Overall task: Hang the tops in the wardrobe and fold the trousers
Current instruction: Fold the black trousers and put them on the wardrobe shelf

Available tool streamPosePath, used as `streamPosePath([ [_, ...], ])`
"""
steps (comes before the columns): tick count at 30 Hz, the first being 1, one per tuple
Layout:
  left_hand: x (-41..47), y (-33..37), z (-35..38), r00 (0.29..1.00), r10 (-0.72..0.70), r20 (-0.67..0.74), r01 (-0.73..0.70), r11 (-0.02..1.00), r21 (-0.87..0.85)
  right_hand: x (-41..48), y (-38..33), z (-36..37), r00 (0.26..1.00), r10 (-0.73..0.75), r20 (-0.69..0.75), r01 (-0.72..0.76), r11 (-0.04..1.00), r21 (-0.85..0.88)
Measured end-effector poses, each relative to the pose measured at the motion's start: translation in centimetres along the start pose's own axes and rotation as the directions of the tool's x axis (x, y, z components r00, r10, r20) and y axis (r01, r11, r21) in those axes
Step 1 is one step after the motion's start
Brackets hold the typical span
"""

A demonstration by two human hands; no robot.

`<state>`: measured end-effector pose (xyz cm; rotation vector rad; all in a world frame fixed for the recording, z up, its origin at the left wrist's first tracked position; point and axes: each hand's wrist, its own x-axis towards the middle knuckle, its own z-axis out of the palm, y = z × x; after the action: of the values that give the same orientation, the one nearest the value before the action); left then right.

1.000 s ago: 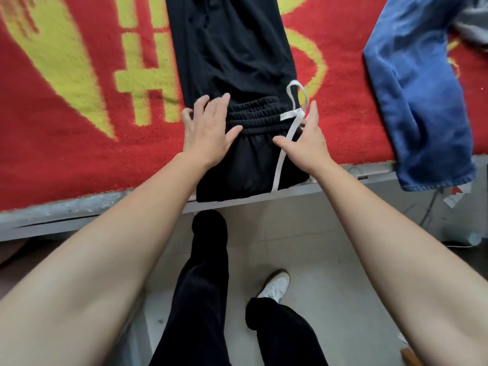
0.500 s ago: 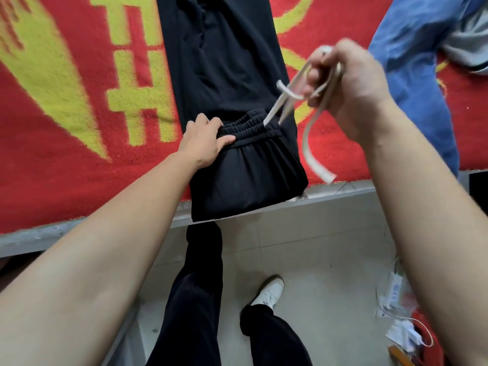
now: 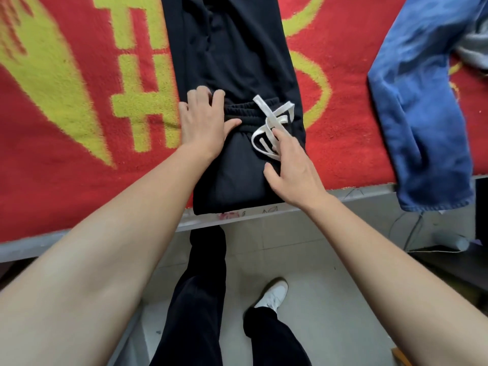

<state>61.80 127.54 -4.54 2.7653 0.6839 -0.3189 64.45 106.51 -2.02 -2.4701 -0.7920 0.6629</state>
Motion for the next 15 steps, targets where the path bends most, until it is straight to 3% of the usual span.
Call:
streamPosePath([
  [2, -2.2, 0.3, -0.1, 0.972, 0.063, -0.225, -0.072, 0.997, -0.028, -1.6, 0.5, 0.1, 0.991, -0.117, -0.070, 0.101, 0.973, -0.207],
  [4, -5.3, 0.2, 0.5, 0.888, 0.186, -0.420, -0.244, 0.966, -0.088, -3.2, 1.4, 0.3, 0.991, -0.114, 0.071, 0.131, 0.928, -0.348],
  [5, -7.2, -0.1, 1.0, 0.870, 0.263, -0.418, -0.326, 0.942, -0.085, -3.8, 2.0, 0.4, 0.982, -0.069, 0.176, 0.136, 0.906, -0.401],
  [6, -8.9, -0.4, 1.7, 0.887, 0.337, -0.316, -0.373, 0.926, -0.057, -4.1, 2.6, 0.7, 0.962, -0.018, 0.273, 0.146, 0.878, -0.455],
  [7, -10.4, -0.8, 2.3, 0.915, 0.386, -0.118, -0.389, 0.921, 0.004, -4.2, 3.2, 0.9, 0.940, 0.024, 0.340, 0.163, 0.844, -0.511],
  [9, -12.1, -1.6, 3.6, 0.896, 0.352, 0.271, -0.403, 0.901, 0.162, -3.8, 3.6, 1.2, 0.922, 0.055, 0.383, 0.197, 0.785, -0.587],
  [11, -12.6, -1.5, 4.2, 0.879, 0.300, 0.369, -0.393, 0.895, 0.209, -3.2, 3.5, 1.4, 0.932, 0.021, 0.363, 0.210, 0.785, -0.583],
  [15, -12.3, 0.3, 2.8, 0.878, 0.237, 0.415, -0.296, 0.951, 0.084, -3.7, 3.0, 0.6, 0.932, -0.004, 0.362, 0.205, 0.829, -0.520],
])
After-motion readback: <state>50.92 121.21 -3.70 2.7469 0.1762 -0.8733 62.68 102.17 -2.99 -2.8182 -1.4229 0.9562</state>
